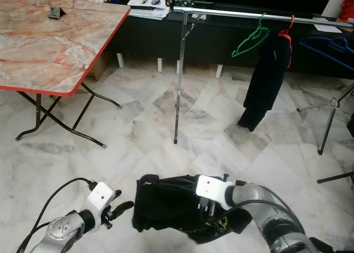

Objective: Hang hanger

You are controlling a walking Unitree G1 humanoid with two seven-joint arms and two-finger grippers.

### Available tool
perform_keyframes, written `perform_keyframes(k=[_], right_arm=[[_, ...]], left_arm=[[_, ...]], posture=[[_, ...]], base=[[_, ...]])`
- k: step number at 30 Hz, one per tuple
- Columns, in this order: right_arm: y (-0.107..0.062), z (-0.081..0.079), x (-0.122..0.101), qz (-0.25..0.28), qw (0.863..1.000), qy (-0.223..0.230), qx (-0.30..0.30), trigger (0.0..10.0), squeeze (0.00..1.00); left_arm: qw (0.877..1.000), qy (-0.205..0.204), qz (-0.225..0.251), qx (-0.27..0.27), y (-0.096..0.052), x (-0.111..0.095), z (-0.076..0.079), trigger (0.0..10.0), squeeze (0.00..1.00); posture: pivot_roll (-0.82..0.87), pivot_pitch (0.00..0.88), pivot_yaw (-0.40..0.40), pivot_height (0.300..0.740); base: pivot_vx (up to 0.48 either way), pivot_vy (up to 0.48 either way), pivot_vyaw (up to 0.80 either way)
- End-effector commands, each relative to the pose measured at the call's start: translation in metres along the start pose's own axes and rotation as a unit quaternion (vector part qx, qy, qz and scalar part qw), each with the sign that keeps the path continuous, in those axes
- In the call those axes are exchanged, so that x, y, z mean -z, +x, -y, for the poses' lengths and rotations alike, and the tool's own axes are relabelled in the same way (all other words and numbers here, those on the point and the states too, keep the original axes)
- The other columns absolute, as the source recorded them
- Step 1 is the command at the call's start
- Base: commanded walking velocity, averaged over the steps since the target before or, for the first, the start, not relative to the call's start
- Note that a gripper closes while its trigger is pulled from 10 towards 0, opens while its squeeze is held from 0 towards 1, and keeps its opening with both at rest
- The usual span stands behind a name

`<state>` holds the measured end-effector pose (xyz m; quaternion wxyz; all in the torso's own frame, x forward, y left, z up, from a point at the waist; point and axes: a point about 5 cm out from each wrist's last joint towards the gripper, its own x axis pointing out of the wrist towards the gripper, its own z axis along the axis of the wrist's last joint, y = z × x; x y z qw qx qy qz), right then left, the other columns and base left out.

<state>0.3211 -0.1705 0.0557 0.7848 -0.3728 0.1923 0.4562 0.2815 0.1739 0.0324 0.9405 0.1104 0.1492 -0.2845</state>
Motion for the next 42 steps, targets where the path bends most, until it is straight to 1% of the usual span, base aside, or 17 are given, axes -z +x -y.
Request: perform_keyframes(k=[1,5,9,12,14,17,22,29,31,33,34,35,36,42], right_arm=[[-0.001,0.004,-0.003,0.008,1.000,0.002,0.015,10.0,0.00],[0.002,0.002,-0.004,0.013,1.000,0.006,0.015,10.0,0.00],[0.005,-0.001,-0.008,0.023,1.000,0.006,0.002,10.0,0.00],[0.005,-0.001,-0.009,0.025,1.000,0.006,-0.004,10.0,0.00],[0.006,-0.002,-0.009,0.025,1.000,0.007,-0.012,10.0,0.00],[0.007,-0.004,-0.011,0.025,1.000,0.003,-0.019,10.0,0.00],[0.010,-0.006,-0.014,0.035,0.999,0.006,-0.027,10.0,0.00],[0.009,-0.006,-0.014,0.037,0.999,0.006,-0.029,10.0,0.00],[0.009,-0.006,-0.014,0.037,0.999,0.006,-0.028,10.0,0.00],[0.008,-0.005,-0.014,0.036,0.999,0.006,-0.027,10.0,0.00],[0.008,-0.005,-0.014,0.036,0.999,0.006,-0.026,10.0,0.00],[0.008,-0.005,-0.014,0.036,0.999,0.006,-0.026,10.0,0.00],[0.008,-0.005,-0.014,0.037,0.999,0.007,-0.026,10.0,0.00],[0.009,-0.006,-0.015,0.041,0.999,0.008,-0.029,10.0,0.00]], left_arm=[[1.000,-0.016,0.004,-0.001,0.000,-0.001,0.000,10.0,0.00],[1.000,-0.018,0.000,0.002,0.002,-0.002,0.000,10.0,0.00],[1.000,-0.023,-0.007,-0.016,0.005,-0.002,-0.002,10.0,0.00],[0.999,-0.034,-0.012,-0.028,0.007,-0.001,-0.004,10.0,0.00],[0.998,-0.053,-0.009,-0.033,0.009,-0.001,-0.004,10.0,0.00],[0.997,-0.067,-0.006,-0.033,0.010,-0.002,-0.004,10.0,0.00],[0.997,-0.064,-0.012,-0.033,0.012,-0.002,-0.004,10.0,0.00],[0.996,-0.078,-0.025,-0.025,0.013,0.003,0.000,10.0,0.00],[0.996,-0.073,-0.039,-0.023,0.013,0.007,0.001,10.0,0.00],[0.996,-0.073,-0.042,-0.023,0.013,0.008,0.002,9.8,0.00],[0.996,-0.074,-0.045,-0.024,0.012,0.009,0.002,8.1,0.00],[0.996,-0.074,-0.045,-0.024,0.012,0.009,0.002,8.1,0.00],[0.996,-0.073,-0.048,-0.027,0.012,0.011,0.002,0.0,0.00],[0.995,-0.077,-0.056,-0.031,0.012,0.015,0.002,0.0,0.00]], posture=[[0.09,0.124,-0.066,0.740],[0.09,0.122,-0.066,0.740],[0.09,0.128,-0.068,0.740],[0.09,0.131,-0.068,0.740],[0.09,0.131,-0.068,0.740],[0.09,0.137,-0.070,0.740],[0.10,0.148,-0.069,0.740],[0.09,0.153,-0.068,0.740],[0.09,0.155,-0.067,0.740],[0.09,0.157,-0.067,0.740],[0.09,0.157,-0.066,0.740],[0.09,0.157,-0.066,0.740],[0.09,0.158,-0.065,0.740],[0.09,0.159,-0.066,0.740]], base=[[0.000,0.000,0.00],[0.000,0.000,0.00],[0.000,0.000,0.00],[0.000,0.000,0.00],[0.000,0.000,0.00],[0.000,0.000,0.00],[0.000,0.000,0.00],[0.000,0.000,0.00],[0.000,0.000,0.00],[0.000,0.000,0.00],[0.000,0.000,0.00],[0.000,0.000,0.00],[0.000,0.000,0.00],[0.000,0.000,0.00]])
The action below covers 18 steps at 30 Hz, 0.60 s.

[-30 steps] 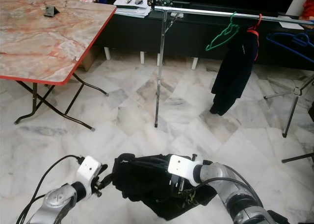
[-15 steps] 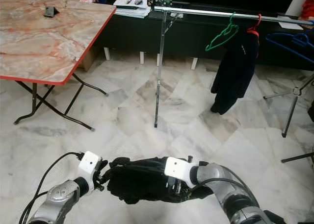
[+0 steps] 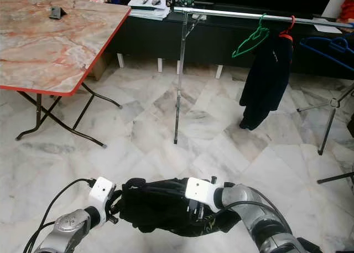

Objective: Hang hanger

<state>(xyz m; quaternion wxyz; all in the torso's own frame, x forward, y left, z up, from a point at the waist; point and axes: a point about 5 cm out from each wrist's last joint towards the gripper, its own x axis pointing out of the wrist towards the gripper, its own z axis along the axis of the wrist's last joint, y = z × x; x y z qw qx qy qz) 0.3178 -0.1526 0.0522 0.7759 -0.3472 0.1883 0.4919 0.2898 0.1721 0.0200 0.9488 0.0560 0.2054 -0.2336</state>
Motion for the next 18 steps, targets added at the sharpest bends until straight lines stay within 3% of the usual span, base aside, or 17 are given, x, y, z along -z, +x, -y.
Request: perform_keyframes(k=[1,8,9,10,11,17,18], right_arm=[[-0.0018,0.0036,-0.0038,0.015,1.000,-0.001,0.007,10.0,0.00],[-0.0019,0.0034,-0.0040,0.017,1.000,0.001,0.006,10.0,0.00],[-0.0018,0.0032,-0.0040,0.018,1.000,0.001,0.006,10.0,0.00],[-0.0018,0.0031,-0.0039,0.018,1.000,0.001,0.006,10.0,0.00],[-0.0016,0.0028,-0.0039,0.018,1.000,0.002,0.005,10.0,0.00],[0.0000,0.0013,-0.0048,0.020,1.000,0.003,0.003,10.0,0.00],[0.0007,0.0008,-0.0055,0.022,1.000,0.003,0.002,10.0,0.00]], left_arm=[[1.000,-0.001,-0.016,0.004,0.0004,0.0064,0.0033,0.0,0.00],[1.000,-0.019,-0.019,0.006,0.0006,0.0106,0.0058,0.0,0.00],[1.000,-0.022,-0.017,0.008,0.0012,0.0104,0.0068,2.7,0.00],[1.000,-0.023,-0.016,0.009,0.0014,0.0103,0.0070,2.7,0.00],[1.000,-0.025,-0.015,0.010,0.0016,0.0103,0.0074,7.2,0.00],[0.999,-0.041,-0.012,0.014,0.0019,0.0101,0.0076,7.2,0.00],[0.999,-0.042,-0.011,0.013,0.0019,0.0098,0.0070,6.7,0.00]], posture=[[0.09,0.159,-0.066,0.740],[0.09,0.161,-0.065,0.740],[0.09,0.162,-0.065,0.740],[0.09,0.162,-0.065,0.740],[0.09,0.162,-0.065,0.740],[0.09,0.163,-0.065,0.740],[0.09,0.164,-0.065,0.740]], base=[[0.000,0.000,0.00],[0.000,0.000,0.00],[0.000,0.000,0.00],[0.000,0.000,0.00],[0.000,0.000,0.00],[0.000,0.000,0.00],[0.000,0.000,0.00]])
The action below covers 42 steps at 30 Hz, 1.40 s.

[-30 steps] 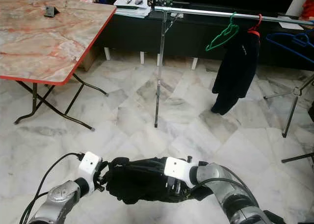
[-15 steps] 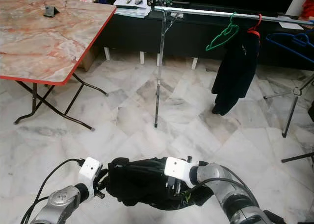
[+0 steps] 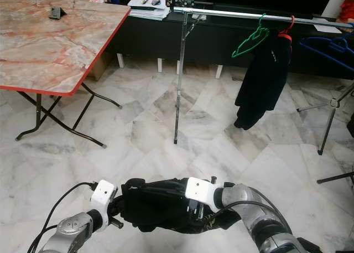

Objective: Hang hanger

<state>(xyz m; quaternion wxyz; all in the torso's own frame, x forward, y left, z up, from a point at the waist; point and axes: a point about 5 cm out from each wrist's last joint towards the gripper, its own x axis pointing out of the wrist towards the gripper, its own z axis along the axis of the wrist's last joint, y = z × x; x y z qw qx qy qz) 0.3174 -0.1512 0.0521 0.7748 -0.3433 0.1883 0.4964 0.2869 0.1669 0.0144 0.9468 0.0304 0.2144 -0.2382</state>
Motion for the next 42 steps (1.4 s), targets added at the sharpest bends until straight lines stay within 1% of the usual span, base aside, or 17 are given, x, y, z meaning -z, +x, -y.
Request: perform_keyframes(k=[1,2,3,4,5,6,15,23,24,25,28,29,32,36,37,39,42], right_arm=[[0.001,0.001,-0.005,0.020,1.000,0.001,0.006,10.0,0.00],[0.001,0.001,-0.006,0.022,1.000,0.001,0.004,10.0,0.00],[0.002,0.000,-0.007,0.025,1.000,0.001,0.001,10.0,0.00],[0.002,0.000,-0.007,0.027,1.000,0.001,0.000,10.0,0.00],[0.002,-0.001,-0.007,0.028,1.000,0.002,-0.002,10.0,0.00],[0.002,-0.001,-0.008,0.028,1.000,0.002,-0.005,10.0,0.00],[0.002,-0.003,-0.006,0.027,1.000,0.003,-0.007,10.0,0.00],[0.000,-0.002,-0.003,0.017,1.000,0.004,-0.006,10.0,0.00],[-0.001,-0.001,-0.001,0.012,1.000,0.001,-0.007,10.0,0.00],[-0.001,-0.001,-0.001,0.012,1.000,0.001,-0.007,10.0,0.00],[-0.004,-0.001,0.003,-0.002,1.000,-0.003,-0.007,10.0,0.00],[-0.005,-0.001,0.006,-0.008,1.000,-0.003,-0.010,10.0,0.00],[-0.009,-0.002,0.012,-0.023,1.000,-0.005,-0.018,10.0,0.00],[-0.014,-0.003,0.022,-0.055,0.998,-0.019,-0.022,10.0,0.00],[-0.015,-0.003,0.024,-0.064,0.998,-0.019,-0.019,10.0,0.00],[-0.015,-0.003,0.025,-0.067,0.997,-0.018,-0.018,10.0,0.00],[-0.016,-0.004,0.029,-0.085,0.996,-0.022,-0.018,10.0,0.00]], left_arm=[[1.000,-0.018,-0.008,0.002,0.000,0.005,0.000,5.0,0.00],[1.000,-0.018,-0.008,0.001,0.000,0.004,0.000,4.8,0.00],[1.000,-0.020,-0.007,0.000,0.000,0.004,0.000,2.7,0.00],[1.000,-0.021,-0.006,-0.001,0.001,0.004,0.000,2.7,0.00],[1.000,-0.025,-0.003,-0.001,0.001,0.003,0.000,0.0,0.00],[1.000,-0.029,0.000,0.001,0.002,0.002,0.000,0.0,0.00],[1.000,-0.026,0.000,0.003,0.003,0.001,0.001,0.0,0.00],[0.999,-0.026,0.001,-0.030,-0.001,0.003,-0.008,0.0,0.00],[0.998,-0.034,0.009,-0.052,-0.003,0.001,-0.014,0.0,0.00],[0.998,-0.034,0.009,-0.052,-0.003,0.001,-0.014,0.0,0.00],[0.995,-0.041,0.018,-0.091,-0.006,0.000,-0.023,0.0,0.00],[0.991,-0.051,0.024,-0.119,-0.009,-0.001,-0.029,0.0,0.00],[0.983,-0.065,0.030,-0.167,-0.013,-0.001,-0.039,0.0,0.00],[0.971,-0.084,0.038,-0.221,-0.019,0.000,-0.051,0.0,0.00],[0.968,-0.081,0.040,-0.233,-0.021,0.000,-0.053,0.0,0.00],[0.968,-0.079,0.041,-0.236,-0.022,0.000,-0.054,0.0,0.00],[0.959,-0.093,0.065,-0.261,-0.025,-0.004,-0.058,0.0,0.00]], posture=[[0.09,0.164,-0.065,0.740],[0.09,0.164,-0.065,0.740],[0.09,0.164,-0.064,0.740],[0.09,0.164,-0.064,0.740],[0.09,0.164,-0.064,0.740],[0.09,0.166,-0.064,0.740],[0.09,0.166,-0.063,0.740],[0.09,0.169,-0.064,0.740],[0.09,0.169,-0.065,0.740],[0.09,0.169,-0.065,0.740],[0.09,0.169,-0.066,0.740],[0.09,0.169,-0.067,0.740],[0.09,0.169,-0.069,0.740],[0.08,0.167,-0.071,0.740],[0.08,0.167,-0.072,0.740],[0.08,0.167,-0.072,0.740],[0.08,0.167,-0.074,0.740]], base=[[0.000,0.000,0.00],[0.000,0.000,0.00],[0.000,0.000,0.00],[0.000,0.000,0.00],[0.000,0.000,0.00],[0.000,0.000,0.00],[0.000,0.000,0.00],[0.000,0.000,0.00],[0.000,0.000,0.00],[0.000,0.000,0.00],[0.000,0.000,0.00],[0.000,0.000,0.00],[0.000,0.000,0.00],[0.000,0.000,0.00],[0.000,0.000,0.00],[0.000,0.000,0.00],[0.000,0.000,0.00]])
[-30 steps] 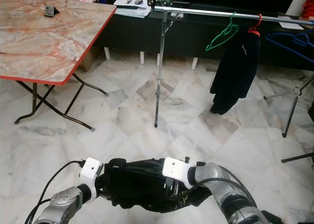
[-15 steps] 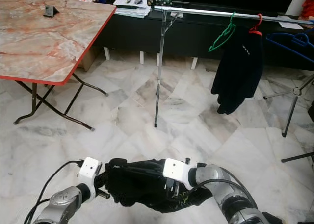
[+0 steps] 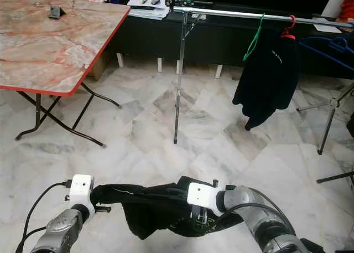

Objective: Hang hanger

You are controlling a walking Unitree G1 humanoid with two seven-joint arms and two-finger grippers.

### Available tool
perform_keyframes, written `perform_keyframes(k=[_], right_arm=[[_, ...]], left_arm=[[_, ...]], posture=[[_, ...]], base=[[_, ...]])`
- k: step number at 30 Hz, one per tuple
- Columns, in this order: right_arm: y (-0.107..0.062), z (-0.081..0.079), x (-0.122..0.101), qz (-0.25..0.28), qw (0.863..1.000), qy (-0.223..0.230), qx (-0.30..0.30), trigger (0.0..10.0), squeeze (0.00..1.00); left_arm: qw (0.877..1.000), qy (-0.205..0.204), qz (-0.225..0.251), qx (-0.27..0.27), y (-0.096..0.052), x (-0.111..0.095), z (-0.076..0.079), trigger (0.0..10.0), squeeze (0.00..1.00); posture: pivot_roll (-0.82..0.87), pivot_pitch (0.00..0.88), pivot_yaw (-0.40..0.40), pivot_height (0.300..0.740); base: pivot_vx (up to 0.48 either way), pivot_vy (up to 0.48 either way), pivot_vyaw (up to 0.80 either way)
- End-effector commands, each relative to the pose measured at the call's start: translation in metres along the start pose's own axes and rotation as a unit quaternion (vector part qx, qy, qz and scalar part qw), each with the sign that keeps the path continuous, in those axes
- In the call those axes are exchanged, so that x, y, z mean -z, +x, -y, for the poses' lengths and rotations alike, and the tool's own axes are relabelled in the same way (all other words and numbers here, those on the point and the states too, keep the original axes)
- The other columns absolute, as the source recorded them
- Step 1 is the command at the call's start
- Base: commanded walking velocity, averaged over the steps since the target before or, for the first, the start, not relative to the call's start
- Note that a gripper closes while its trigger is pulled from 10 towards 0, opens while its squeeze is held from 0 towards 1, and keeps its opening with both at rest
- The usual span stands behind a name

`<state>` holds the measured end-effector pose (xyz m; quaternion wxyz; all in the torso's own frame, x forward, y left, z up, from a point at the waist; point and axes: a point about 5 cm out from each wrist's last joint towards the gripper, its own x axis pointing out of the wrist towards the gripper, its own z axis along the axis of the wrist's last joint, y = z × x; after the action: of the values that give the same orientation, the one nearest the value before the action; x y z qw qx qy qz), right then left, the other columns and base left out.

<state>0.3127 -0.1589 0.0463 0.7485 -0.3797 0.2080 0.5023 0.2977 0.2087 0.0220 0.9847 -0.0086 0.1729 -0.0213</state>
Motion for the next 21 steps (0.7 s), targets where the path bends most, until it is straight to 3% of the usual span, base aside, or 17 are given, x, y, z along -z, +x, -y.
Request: perform_keyframes(k=[1,4,8,13,18,19,21], right_arm=[[-0.011,-0.002,0.022,-0.054,0.998,0.007,-0.003,10.0,0.00],[-0.011,-0.003,0.023,-0.055,0.998,0.006,-0.001,10.0,0.00],[-0.011,0.003,0.017,-0.026,0.999,0.028,0.019,10.0,0.00],[-0.013,0.003,0.017,-0.020,0.999,0.034,0.019,10.0,0.00],[-0.013,0.001,0.019,-0.021,0.999,0.038,0.007,10.0,0.00],[-0.013,0.000,0.019,-0.019,0.999,0.043,0.005,10.0,0.00],[-0.013,0.000,0.019,-0.017,0.999,0.041,0.002,10.0,0.00]], left_arm=[[0.998,-0.026,0.024,-0.061,-0.004,-0.005,-0.021,0.0,0.00],[0.995,-0.042,0.040,-0.081,-0.005,-0.009,-0.026,0.0,0.00],[0.990,-0.016,-0.023,-0.141,-0.010,0.007,-0.041,0.0,0.00],[0.986,-0.001,-0.063,-0.154,-0.014,0.020,-0.042,0.0,0.00],[0.993,0.005,-0.070,-0.098,-0.012,0.025,-0.027,0.0,0.00],[0.997,0.014,-0.068,-0.043,-0.010,0.026,-0.014,0.0,0.00],[0.997,0.016,-0.070,0.006,-0.010,0.028,-0.004,0.0,0.00]], posture=[[0.08,0.167,-0.074,0.740],[0.09,0.168,-0.076,0.740],[0.09,0.167,-0.073,0.740],[0.09,0.168,-0.073,0.740],[0.09,0.169,-0.072,0.740],[0.09,0.170,-0.071,0.740],[0.09,0.171,-0.071,0.740]], base=[[0.000,0.000,0.00],[0.000,0.000,0.00],[0.000,0.000,0.00],[0.000,0.000,0.00],[0.000,0.000,0.00],[0.000,0.000,0.00],[0.000,0.000,0.00]])
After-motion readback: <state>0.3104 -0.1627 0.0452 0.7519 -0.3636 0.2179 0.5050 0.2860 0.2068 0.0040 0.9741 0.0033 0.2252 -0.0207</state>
